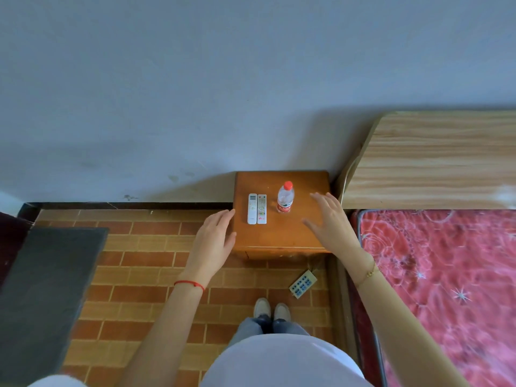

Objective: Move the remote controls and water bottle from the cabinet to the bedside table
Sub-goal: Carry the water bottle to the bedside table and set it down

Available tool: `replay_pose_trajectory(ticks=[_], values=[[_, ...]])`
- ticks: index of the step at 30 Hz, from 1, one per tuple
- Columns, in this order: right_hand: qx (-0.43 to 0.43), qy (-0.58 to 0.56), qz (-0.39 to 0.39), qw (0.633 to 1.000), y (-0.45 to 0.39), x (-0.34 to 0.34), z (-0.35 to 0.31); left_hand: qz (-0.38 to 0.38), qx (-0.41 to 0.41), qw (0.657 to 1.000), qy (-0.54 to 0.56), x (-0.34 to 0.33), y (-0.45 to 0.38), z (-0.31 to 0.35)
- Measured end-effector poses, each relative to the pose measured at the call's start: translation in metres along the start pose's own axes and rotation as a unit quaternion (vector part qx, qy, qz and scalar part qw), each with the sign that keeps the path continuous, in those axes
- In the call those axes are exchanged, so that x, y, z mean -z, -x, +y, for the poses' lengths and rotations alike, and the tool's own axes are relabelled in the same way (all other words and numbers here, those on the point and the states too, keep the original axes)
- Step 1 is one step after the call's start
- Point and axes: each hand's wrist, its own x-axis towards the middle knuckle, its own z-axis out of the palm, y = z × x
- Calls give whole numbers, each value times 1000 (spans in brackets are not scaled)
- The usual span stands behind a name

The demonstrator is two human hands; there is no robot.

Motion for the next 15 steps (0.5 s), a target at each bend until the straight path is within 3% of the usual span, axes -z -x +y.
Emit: replay_pose_trajectory(ticks=[15], values=[[122,14,-45,991,57,12,-68,86,83,993,13,49,93,-11]])
